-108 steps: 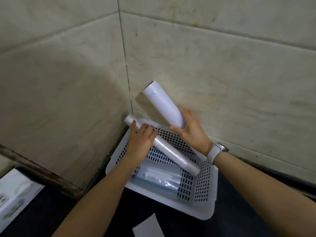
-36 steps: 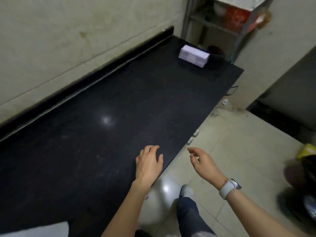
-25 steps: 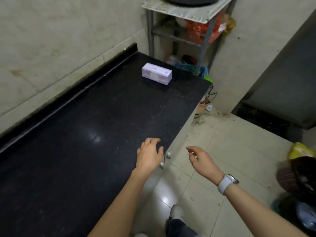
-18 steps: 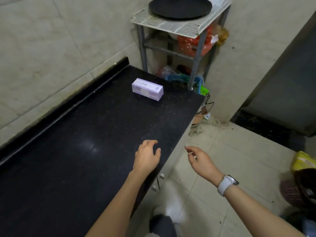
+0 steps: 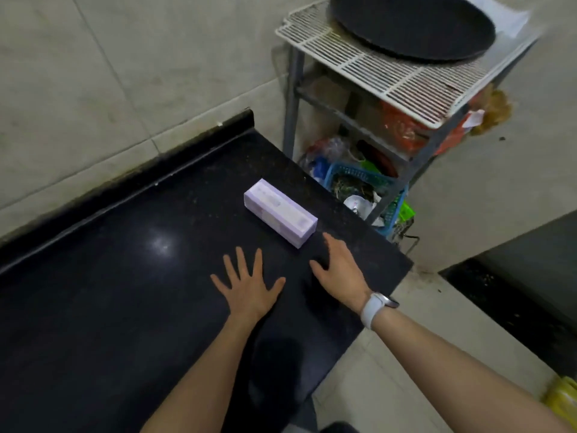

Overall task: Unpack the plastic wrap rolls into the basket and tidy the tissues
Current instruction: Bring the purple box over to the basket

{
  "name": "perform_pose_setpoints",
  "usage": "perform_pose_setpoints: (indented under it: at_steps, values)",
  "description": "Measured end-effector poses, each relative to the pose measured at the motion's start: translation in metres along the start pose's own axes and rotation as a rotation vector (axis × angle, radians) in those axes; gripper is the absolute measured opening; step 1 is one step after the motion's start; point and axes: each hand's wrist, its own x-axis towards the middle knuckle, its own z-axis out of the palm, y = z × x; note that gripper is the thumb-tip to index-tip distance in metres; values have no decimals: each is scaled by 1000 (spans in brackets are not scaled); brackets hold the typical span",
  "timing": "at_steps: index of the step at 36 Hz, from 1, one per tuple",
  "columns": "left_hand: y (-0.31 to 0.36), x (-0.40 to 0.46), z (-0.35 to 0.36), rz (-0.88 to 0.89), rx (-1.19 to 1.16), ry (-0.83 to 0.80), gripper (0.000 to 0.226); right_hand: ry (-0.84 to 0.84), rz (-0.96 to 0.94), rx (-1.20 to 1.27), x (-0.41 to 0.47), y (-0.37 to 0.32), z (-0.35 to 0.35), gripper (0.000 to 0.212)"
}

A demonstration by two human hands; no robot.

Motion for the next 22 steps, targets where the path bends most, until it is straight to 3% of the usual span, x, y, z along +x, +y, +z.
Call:
perform_pose_setpoints:
  at_steps: [6,11,16,18,20,22]
  values:
    - [-3,3,16,-42,78,47,84,-68,31,-11,65,-19,12,92]
    - [-2,5,16,-49,88,19,85,-55,-51,56,85,-11,17,68]
    - [-1,4,4,-71,-86,1,82,-151,-105,345,87,-9,2,53]
    - [2,4,-8,-142,-355,117,62,-246,-86,464,85,-7,-5,55]
    - [6,-2,-26,-307,-860,296,43,-357,-78,545,84,-3,-15,55]
    - [10,-20,-44,-408,-1340,428,41,-503,-115,588,85,1,-26,50]
